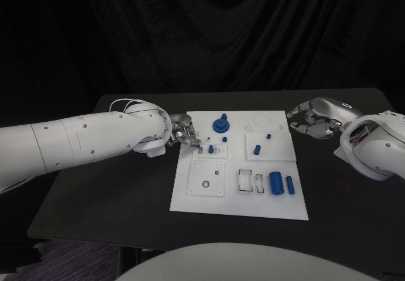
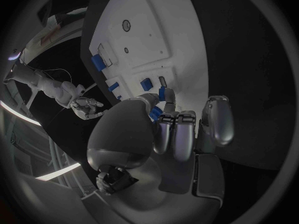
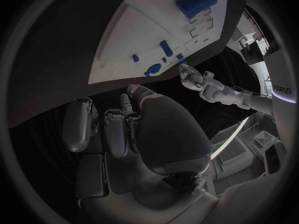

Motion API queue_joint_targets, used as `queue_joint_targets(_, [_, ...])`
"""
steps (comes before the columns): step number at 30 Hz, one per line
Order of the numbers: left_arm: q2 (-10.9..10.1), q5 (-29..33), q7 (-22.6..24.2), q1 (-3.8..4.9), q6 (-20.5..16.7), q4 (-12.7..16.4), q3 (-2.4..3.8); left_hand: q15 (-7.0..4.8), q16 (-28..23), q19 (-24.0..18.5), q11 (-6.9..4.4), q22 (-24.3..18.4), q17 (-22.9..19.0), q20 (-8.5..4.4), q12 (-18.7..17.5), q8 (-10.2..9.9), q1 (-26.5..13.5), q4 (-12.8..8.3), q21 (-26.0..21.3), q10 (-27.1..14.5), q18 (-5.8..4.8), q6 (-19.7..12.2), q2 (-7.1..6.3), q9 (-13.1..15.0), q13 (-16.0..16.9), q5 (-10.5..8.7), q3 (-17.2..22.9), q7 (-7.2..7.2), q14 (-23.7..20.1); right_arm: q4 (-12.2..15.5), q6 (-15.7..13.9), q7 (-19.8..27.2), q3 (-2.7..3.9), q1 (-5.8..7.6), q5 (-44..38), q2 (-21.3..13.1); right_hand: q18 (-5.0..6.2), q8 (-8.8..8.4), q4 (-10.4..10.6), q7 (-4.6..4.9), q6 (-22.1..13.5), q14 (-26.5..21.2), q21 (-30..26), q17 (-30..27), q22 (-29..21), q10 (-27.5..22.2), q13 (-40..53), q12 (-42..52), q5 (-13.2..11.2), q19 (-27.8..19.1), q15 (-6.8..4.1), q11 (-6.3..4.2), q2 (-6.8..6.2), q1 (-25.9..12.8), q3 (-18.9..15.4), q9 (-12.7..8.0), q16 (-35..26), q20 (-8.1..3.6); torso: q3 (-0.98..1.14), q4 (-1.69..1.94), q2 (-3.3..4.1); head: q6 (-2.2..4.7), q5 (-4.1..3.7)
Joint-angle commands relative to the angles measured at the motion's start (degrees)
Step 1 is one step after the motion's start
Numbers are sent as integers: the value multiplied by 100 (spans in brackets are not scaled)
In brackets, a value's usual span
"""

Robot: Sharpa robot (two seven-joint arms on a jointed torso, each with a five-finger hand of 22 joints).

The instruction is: Assemble the parts on the task board

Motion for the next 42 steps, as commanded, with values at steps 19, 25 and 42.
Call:
queue_joint_targets(19, [62, 36, 61, -223, -141, -26, 4, -24, 15, 6, -22, 751, 1508, -22, -2, -32, -42, -21, -28, 587, 79, -5, -21, 54, 1506, 0, 97, -22, 595, 19, 38, -85, 4, -11, -9, -2, 70, -20, 4, -2, 26, 493, -29, 1146, 997, 452, 1374, -23, 20, -36, 7, 22, -6, -57, 27, -4, -22, -11, 0, 5, 13, 1, -23])
queue_joint_targets(25, [56, 36, 70, -246, -146, -16, 4, -22, 15, 2, -20, 750, 1508, -21, -2, -36, -51, -24, -35, 587, 80, -5, -19, 56, 1506, -18, 113, -20, 595, 15, 40, -86, 4, -11, -9, -2, 70, -22, -6, -1, 35, 494, -31, 1146, 997, 450, 1373, -24, 29, -35, 8, 22, -13, -64, 45, -10, -21, -10, -5, -5, 13, 1, -7])
queue_joint_targets(42, [-22, 36, 70, -265, -159, 61, 4, -21, 15, 3, -19, 752, 1508, -20, -2, -37, -56, -28, -34, 587, 79, -2, -20, 57, 1506, -27, 124, -19, 595, 2, 53, -85, 4, -12, -9, 8, 70, -22, -6, -1, 35, 494, -31, 1146, 997, 450, 1373, -24, 29, -35, 8, 22, -13, -64, 45, -10, -21, -10, -1, 0, -3, 1, -19])
